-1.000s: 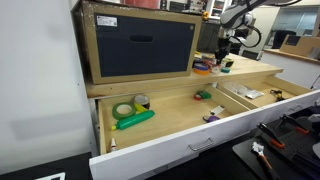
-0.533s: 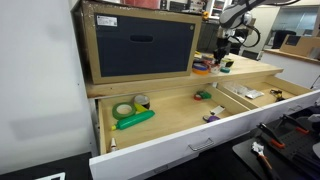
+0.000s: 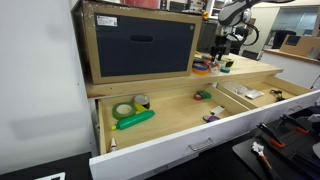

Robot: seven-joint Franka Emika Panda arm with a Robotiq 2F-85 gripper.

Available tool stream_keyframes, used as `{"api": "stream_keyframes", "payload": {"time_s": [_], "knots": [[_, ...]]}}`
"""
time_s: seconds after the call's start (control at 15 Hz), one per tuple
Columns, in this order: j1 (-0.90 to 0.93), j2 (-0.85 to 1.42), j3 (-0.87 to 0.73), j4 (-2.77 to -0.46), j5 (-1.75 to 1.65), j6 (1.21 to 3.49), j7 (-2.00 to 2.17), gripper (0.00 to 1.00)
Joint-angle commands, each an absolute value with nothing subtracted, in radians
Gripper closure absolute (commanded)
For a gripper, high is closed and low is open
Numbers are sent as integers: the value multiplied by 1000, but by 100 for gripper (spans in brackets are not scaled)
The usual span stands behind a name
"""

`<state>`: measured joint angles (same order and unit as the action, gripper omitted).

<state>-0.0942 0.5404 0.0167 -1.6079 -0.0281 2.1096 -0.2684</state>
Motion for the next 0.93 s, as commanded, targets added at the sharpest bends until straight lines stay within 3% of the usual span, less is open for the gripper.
{"api": "stream_keyframes", "payload": {"time_s": [0.0, 0.87], "knots": [[-72, 488, 16, -1650, -22, 2114, -220, 0], [-72, 499, 1, -1625, -23, 2085, -188, 0]]}}
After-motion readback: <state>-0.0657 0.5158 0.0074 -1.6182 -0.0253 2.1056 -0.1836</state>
